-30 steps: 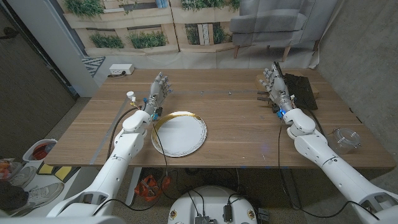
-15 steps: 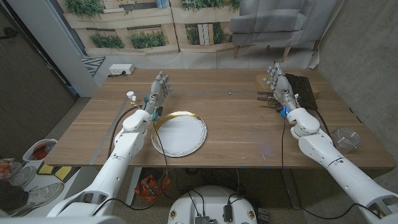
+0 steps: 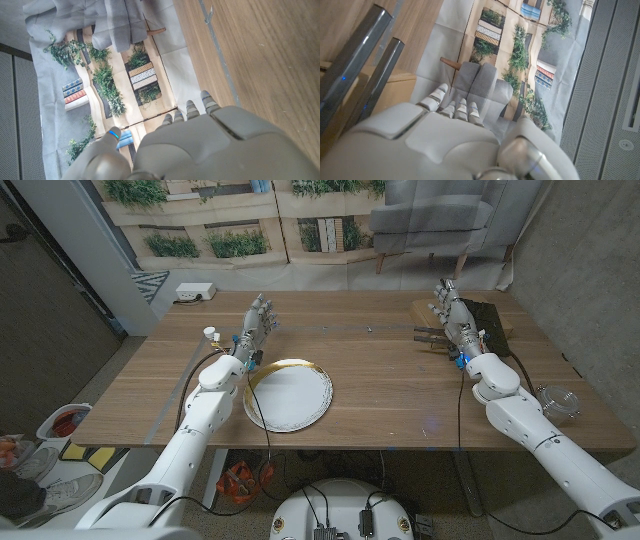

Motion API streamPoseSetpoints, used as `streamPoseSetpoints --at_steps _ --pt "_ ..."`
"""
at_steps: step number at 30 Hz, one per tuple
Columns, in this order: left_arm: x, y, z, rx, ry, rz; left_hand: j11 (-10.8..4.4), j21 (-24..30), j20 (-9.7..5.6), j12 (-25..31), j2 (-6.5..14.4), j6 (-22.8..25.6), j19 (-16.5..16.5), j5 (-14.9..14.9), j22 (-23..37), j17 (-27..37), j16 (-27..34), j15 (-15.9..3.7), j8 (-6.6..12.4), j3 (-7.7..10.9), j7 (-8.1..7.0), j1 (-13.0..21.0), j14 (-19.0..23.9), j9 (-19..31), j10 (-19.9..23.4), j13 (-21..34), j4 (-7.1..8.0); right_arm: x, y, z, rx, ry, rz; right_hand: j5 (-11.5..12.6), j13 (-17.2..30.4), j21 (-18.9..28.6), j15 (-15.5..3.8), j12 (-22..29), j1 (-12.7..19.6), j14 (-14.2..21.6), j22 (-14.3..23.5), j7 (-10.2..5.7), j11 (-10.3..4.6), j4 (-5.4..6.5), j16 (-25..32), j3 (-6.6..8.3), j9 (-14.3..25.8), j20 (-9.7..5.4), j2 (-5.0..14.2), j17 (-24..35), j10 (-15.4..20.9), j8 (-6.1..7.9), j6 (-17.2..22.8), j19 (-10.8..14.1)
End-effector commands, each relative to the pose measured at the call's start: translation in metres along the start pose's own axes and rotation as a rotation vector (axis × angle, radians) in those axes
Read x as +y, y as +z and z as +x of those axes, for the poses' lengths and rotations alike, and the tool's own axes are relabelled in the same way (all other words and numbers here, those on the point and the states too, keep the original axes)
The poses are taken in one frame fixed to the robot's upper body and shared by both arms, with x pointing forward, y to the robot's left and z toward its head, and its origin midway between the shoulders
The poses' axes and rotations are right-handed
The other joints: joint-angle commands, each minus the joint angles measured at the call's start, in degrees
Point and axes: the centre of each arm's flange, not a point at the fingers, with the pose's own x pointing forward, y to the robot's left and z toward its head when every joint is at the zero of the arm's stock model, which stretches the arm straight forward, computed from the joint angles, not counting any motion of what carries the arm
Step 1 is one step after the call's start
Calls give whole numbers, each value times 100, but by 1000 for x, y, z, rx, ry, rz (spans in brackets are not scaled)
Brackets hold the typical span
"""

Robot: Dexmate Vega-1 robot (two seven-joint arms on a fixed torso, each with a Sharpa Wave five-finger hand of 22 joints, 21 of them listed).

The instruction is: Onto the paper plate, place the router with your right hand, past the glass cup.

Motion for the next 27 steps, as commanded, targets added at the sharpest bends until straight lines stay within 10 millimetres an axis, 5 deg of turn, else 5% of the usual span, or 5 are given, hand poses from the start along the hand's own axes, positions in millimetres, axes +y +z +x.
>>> streamPoseSetpoints --at_steps 1,27 --pt "-2 1 3 -3 -1 1 -9 0 22 38 653 -829 -486 34 27 30 41 14 40 7 6 -1 -1207 19 -1242 18 -9 -8 4 -5 -4 -12 -40 27 19 37 12 -13 72 -23 9 5 17 -28 23 24 16 3 -1 10 62 28 49 67" --pt "-4 0 8 -2 -2 -1 -2 -8 27 35 653 -824 -487 37 27 29 40 16 41 1 11 -1 -1205 19 -1250 18 -9 -26 11 -17 7 -42 -138 13 20 37 20 -7 132 -13 10 7 23 -81 22 42 18 4 -13 11 91 37 98 73"
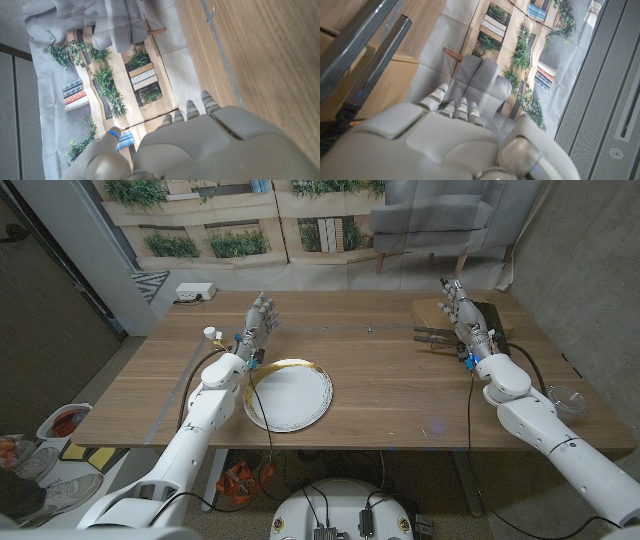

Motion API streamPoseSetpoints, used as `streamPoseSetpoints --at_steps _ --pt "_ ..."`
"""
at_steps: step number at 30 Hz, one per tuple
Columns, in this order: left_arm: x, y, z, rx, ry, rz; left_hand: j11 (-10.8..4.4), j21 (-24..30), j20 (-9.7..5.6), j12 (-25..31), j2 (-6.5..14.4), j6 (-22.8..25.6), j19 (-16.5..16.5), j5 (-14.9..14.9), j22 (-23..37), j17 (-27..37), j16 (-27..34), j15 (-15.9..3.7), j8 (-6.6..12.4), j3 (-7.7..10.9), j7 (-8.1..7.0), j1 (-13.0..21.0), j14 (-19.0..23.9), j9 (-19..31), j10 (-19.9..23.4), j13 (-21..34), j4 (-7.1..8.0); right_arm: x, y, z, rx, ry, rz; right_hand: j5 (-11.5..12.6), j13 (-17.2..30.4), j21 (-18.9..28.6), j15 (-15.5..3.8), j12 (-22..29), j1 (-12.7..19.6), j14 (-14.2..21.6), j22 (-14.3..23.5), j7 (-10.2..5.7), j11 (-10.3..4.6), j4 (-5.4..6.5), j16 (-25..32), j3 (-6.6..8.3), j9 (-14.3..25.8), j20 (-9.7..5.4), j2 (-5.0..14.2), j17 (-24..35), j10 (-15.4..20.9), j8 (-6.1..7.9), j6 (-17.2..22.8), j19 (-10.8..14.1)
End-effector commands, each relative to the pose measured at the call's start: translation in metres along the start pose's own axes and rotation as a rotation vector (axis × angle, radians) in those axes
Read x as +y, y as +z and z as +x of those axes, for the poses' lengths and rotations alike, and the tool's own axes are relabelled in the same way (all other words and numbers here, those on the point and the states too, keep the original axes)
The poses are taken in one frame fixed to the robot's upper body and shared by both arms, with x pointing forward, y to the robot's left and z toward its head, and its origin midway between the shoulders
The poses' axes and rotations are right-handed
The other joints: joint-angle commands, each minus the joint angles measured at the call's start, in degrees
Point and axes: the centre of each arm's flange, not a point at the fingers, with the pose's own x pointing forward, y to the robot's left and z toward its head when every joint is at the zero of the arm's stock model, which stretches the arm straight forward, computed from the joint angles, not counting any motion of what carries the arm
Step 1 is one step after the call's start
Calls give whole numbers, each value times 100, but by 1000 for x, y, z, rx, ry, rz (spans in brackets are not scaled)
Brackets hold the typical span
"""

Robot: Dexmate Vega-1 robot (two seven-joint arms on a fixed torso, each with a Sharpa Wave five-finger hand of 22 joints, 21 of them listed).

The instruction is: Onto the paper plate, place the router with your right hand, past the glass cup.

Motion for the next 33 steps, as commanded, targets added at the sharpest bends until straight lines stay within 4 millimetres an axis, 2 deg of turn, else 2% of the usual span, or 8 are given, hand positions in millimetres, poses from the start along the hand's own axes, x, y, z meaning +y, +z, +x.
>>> streamPoseSetpoints --at_steps 1,33 --pt "-1 -1 2 2 -1 -1 -9 -8 26 34 653 -827 -486 38 27 30 40 17 40 1 10 0 -1205 19 -1251 18 -9 -10 1 -6 12 -20 -58 12 20 37 21 -6 43 -13 10 1 -3 -49 24 8 18 4 -13 11 62 38 66 73" --pt "-8 0 4 0 -11 -6 10 -15 23 30 652 -794 -481 41 28 30 41 33 49 -6 8 -1 -1200 21 -1262 19 -9 -38 9 -26 45 -76 -215 -4 21 43 18 7 105 37 10 -15 14 -104 32 33 20 8 -6 12 137 59 182 106"
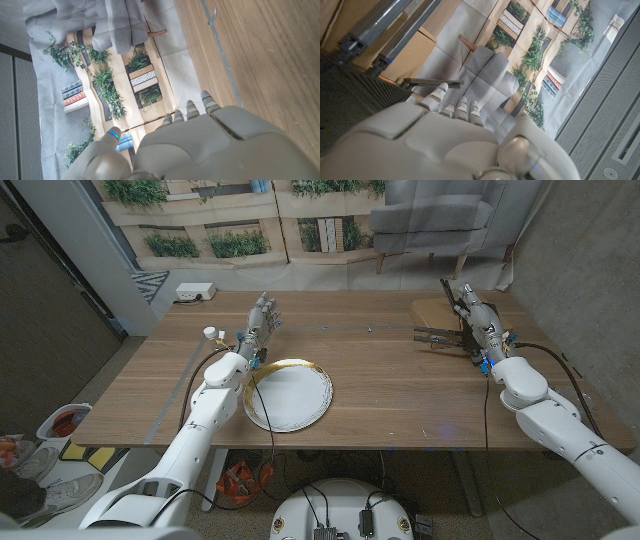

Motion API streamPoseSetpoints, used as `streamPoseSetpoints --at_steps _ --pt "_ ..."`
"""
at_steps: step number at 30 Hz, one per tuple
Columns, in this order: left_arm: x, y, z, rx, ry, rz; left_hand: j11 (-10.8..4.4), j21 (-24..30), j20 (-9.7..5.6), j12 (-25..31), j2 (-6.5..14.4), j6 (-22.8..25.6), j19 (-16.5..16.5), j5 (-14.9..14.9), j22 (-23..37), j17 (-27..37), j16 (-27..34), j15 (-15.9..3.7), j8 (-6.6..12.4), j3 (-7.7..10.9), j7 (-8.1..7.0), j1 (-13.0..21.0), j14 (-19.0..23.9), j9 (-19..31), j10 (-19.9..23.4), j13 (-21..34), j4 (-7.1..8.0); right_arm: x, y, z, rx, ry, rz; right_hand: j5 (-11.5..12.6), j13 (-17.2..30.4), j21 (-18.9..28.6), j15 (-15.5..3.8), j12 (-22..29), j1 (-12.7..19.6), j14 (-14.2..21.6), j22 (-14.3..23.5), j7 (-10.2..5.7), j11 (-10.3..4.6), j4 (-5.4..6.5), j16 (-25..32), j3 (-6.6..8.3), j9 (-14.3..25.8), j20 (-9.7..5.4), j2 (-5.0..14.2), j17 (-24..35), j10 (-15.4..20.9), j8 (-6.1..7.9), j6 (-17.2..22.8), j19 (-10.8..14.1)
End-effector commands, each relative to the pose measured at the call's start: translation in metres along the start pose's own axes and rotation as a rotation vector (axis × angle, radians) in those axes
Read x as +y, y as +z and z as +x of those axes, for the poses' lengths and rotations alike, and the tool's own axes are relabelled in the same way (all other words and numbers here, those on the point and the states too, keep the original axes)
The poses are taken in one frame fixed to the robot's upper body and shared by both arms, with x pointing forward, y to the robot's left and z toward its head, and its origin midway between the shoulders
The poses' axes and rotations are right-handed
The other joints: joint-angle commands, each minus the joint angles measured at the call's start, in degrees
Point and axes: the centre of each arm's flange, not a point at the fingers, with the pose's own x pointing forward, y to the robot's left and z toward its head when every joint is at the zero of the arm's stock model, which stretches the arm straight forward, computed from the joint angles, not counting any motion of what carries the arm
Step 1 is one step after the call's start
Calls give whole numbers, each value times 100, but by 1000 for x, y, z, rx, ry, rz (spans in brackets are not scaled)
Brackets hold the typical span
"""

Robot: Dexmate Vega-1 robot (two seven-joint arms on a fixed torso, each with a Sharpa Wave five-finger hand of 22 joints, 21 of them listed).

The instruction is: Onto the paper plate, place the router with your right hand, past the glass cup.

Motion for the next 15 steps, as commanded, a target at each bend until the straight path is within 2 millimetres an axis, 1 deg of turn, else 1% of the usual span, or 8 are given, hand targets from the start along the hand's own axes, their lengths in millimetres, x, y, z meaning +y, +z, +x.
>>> streamPoseSetpoints --at_steps 1,8,15 --pt "-3 1 -1 -1 -3 0 9 -16 21 30 652 -795 -482 42 28 30 41 29 25 -6 8 -1 -1201 21 -1264 19 -9 -11 2 -7 12 -23 -61 -4 21 43 -2 7 63 17 10 21 -5 -47 32 20 21 8 -4 12 54 34 44 45" --pt "-4 2 -2 -4 -3 3 11 -16 23 32 653 -788 -477 42 28 30 41 29 27 -7 12 0 -1201 21 -1260 19 -9 -17 4 -10 16 -36 -72 -7 21 42 -5 5 83 19 10 14 -21 -62 30 28 21 7 -2 11 58 30 48 47" --pt "-5 3 -4 -3 -4 4 18 -18 23 32 654 -786 -476 43 28 30 40 30 25 -8 6 0 -1202 21 -1260 19 -9 -24 3 -13 27 -46 -108 -10 21 44 -4 7 98 24 10 12 -6 -75 30 35 21 8 0 11 70 32 66 55"
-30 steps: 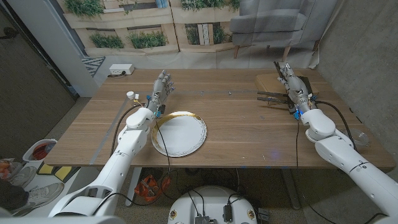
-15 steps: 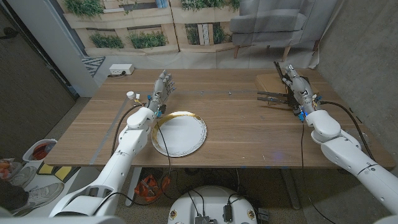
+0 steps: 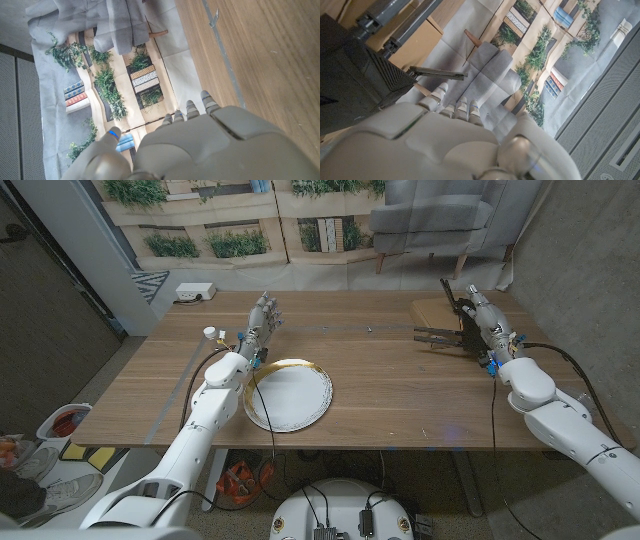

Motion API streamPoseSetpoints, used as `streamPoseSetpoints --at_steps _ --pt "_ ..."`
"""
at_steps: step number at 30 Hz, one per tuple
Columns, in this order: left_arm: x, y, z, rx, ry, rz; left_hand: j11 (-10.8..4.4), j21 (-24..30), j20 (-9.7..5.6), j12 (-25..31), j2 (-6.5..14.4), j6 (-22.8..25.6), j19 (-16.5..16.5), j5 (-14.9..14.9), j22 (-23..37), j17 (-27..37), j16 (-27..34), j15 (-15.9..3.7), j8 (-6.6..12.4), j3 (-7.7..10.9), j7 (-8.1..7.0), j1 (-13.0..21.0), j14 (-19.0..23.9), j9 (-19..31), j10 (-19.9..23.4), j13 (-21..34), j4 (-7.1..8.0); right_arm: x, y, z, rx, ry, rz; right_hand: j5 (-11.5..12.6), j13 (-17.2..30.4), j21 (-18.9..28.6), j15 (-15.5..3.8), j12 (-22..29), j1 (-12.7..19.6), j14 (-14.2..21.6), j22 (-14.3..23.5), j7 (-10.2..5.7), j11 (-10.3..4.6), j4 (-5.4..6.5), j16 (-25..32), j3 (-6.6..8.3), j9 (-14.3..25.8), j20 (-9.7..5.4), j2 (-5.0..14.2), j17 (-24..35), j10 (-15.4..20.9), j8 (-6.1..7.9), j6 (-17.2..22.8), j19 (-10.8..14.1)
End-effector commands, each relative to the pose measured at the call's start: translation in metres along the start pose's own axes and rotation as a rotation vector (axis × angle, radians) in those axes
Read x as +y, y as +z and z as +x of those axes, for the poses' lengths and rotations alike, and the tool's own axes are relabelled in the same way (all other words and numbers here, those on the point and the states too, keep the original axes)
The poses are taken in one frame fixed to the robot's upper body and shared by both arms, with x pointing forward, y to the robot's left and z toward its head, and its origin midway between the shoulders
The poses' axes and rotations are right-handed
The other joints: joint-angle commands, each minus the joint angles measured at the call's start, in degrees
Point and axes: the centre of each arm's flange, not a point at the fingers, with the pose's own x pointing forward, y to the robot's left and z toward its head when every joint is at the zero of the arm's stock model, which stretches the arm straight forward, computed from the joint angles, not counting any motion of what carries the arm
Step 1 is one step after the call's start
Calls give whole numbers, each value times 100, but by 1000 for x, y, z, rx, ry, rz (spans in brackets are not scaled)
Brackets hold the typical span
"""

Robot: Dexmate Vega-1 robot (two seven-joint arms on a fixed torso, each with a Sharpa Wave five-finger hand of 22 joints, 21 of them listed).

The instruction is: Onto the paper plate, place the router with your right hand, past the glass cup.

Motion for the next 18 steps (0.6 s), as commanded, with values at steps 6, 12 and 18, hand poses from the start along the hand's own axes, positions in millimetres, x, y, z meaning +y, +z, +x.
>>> streamPoseSetpoints --at_steps 6,12,18 --pt "-3 1 -4 3 -1 5 8 -19 18 31 654 -787 -476 44 28 30 40 29 24 -9 8 0 -1201 22 -1263 19 -9 -17 -2 -6 28 -28 -83 -13 21 44 -5 7 45 39 10 8 -3 -47 33 33 22 2 24 11 79 36 88 61" --pt "-3 2 -6 2 -1 7 9 -20 16 31 653 -787 -476 45 28 30 39 35 23 -10 7 0 -1205 22 -1264 19 -9 -23 -4 -8 44 -37 -104 -17 21 44 -5 10 55 44 10 5 6 -57 32 38 22 6 25 12 96 33 97 64" --pt "-5 3 -8 1 -1 8 17 -22 19 34 654 -785 -475 45 28 30 39 29 23 -11 9 0 -1203 22 -1255 19 -9 -30 -7 -12 63 -48 -130 -20 22 43 -10 7 62 49 10 3 -5 -64 33 41 23 3 27 13 95 30 102 66"
